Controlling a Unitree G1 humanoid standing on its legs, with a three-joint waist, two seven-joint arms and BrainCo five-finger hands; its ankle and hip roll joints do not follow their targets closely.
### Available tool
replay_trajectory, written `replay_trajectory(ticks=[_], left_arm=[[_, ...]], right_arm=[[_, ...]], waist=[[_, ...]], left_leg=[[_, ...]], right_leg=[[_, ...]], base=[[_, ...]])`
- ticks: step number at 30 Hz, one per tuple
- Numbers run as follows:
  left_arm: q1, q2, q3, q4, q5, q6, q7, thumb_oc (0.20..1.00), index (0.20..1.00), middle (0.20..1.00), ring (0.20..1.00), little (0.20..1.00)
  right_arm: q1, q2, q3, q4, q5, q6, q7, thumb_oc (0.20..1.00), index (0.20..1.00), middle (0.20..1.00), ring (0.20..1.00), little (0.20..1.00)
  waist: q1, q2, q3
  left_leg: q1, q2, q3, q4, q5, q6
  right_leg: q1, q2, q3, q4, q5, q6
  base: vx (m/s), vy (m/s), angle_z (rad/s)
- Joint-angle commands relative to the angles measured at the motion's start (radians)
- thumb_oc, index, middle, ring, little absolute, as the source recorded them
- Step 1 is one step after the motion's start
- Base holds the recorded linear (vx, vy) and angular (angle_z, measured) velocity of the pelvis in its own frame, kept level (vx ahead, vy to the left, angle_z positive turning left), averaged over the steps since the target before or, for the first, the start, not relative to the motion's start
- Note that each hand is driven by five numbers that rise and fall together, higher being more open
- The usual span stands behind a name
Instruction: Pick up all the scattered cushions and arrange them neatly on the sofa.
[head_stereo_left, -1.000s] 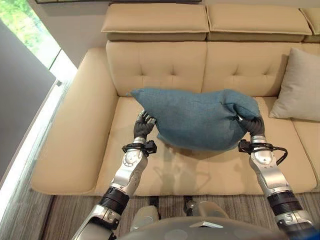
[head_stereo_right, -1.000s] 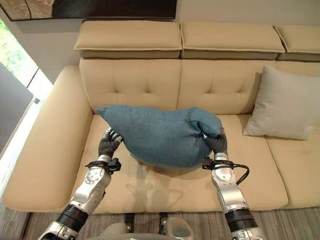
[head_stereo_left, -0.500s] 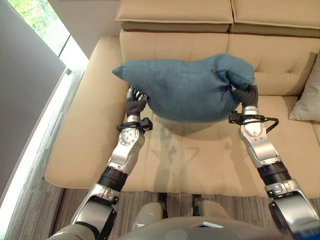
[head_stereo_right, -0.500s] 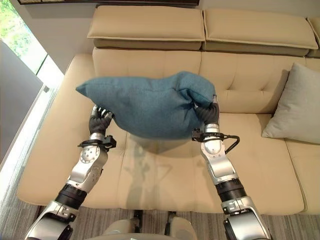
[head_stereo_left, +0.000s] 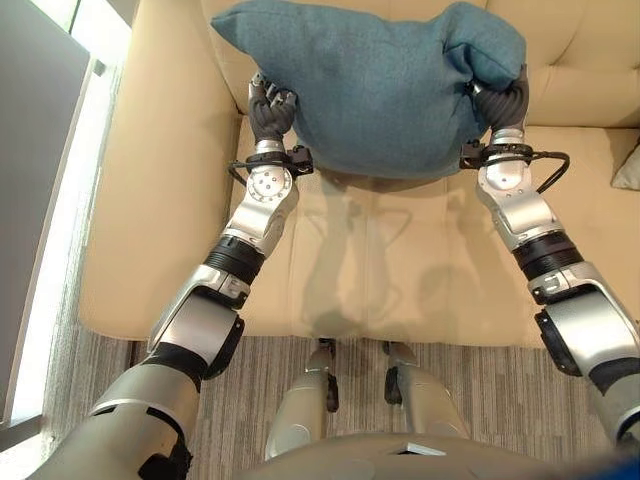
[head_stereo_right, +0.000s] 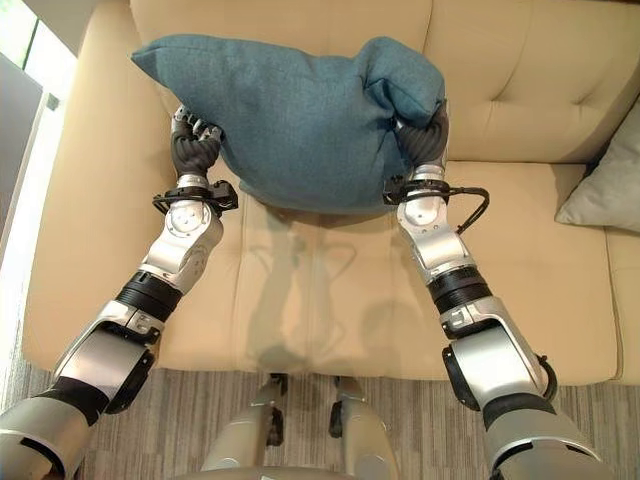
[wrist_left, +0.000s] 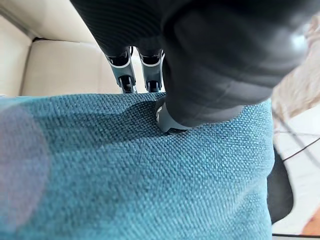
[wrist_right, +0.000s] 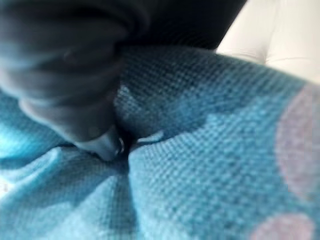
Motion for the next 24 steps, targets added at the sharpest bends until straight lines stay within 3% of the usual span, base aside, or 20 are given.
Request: replay_trajectory(ticks=[1, 7, 19, 20, 22, 23, 24], left_arm=[[-0.118, -0.02, -0.068, -0.089, 0.054, -0.112, -0.031, 0.2, 0.2, 0.2, 0.2, 0.2], [-0.022, -0.049, -0.039, -0.197, 0.082, -0.098, -0.032, 0.2, 0.2, 0.2, 0.2, 0.2], [-0.145, -0.035, -0.092, -0.016, 0.098, -0.071, -0.01, 0.2, 0.2, 0.2, 0.2, 0.2], [-0.178, -0.025, -0.099, 0.032, 0.103, -0.067, -0.006, 0.376, 0.376, 0.376, 0.376, 0.376], [-0.223, -0.011, -0.103, 0.094, 0.103, -0.065, -0.002, 1.0, 1.0, 1.0, 1.0, 1.0], [-0.248, -0.005, -0.108, 0.122, 0.101, -0.064, 0.0, 1.0, 1.0, 1.0, 1.0, 1.0], [-0.29, 0.014, -0.119, 0.168, 0.097, -0.059, -0.002, 1.0, 1.0, 1.0, 1.0, 1.0]], right_arm=[[-0.101, 0.04, 0.025, -0.082, -0.025, -0.095, 0.008, 0.2, 0.2, 0.2, 0.2, 0.2], [-0.005, 0.057, 0.004, -0.137, -0.056, -0.081, 0.024, 0.2, 0.2, 0.2, 0.2, 0.2], [-0.131, 0.039, 0.069, 0.003, -0.06, -0.048, 0.008, 0.2, 0.2, 0.2, 0.2, 0.2], [-0.171, 0.022, 0.087, 0.053, -0.061, -0.042, 0.006, 0.2, 0.2, 0.2, 0.2, 0.2], [-0.221, 0.003, 0.109, 0.106, -0.064, -0.042, 0.002, 0.2, 0.2, 0.2, 0.2, 0.2], [-0.248, -0.009, 0.118, 0.13, -0.063, -0.039, -0.002, 0.2, 0.2, 0.2, 0.2, 0.2], [-0.293, -0.031, 0.131, 0.169, -0.065, -0.029, -0.01, 0.398, 0.398, 0.398, 0.398, 0.398]], waist=[[-0.002, -0.017, -0.052], [0.004, -0.016, -0.041], [-0.001, -0.013, -0.007], [-0.001, -0.012, -0.001], [-0.001, -0.01, 0.004], [-0.001, -0.009, 0.007], [-0.002, -0.007, 0.01]], left_leg=[[0.005, 0.022, 0.007, 0.005, -0.015, -0.109], [0.039, 0.02, 0.008, 0.005, -0.022, -0.108], [-0.033, 0.021, 0.017, 0.005, -0.002, -0.116], [-0.055, 0.021, 0.018, 0.005, 0.004, -0.118], [-0.08, 0.024, 0.019, 0.005, 0.011, -0.12], [-0.091, 0.025, 0.019, 0.005, 0.015, -0.121], [-0.113, 0.027, 0.019, 0.005, 0.022, -0.124]], right_leg=[[0.052, -0.05, 0.03, 0.004, -0.049, 0.164], [0.083, -0.054, 0.025, 0.004, -0.057, 0.161], [0.005, -0.059, 0.026, 0.004, -0.032, 0.166], [-0.018, -0.06, 0.027, 0.004, -0.025, 0.168], [-0.048, -0.059, 0.029, 0.004, -0.018, 0.171], [-0.06, -0.06, 0.028, 0.004, -0.015, 0.172], [-0.084, -0.059, 0.029, 0.004, -0.012, 0.176]], base=[[0.0, 0.0, 0.0], [0.02, 0.003, 0.02], [-0.02, -0.007, 0.01], [-0.05, -0.003, -0.01], [-0.04, 0.002, -0.01], [-0.04, -0.002, -0.04], [-0.04, 0.007, -0.02]])
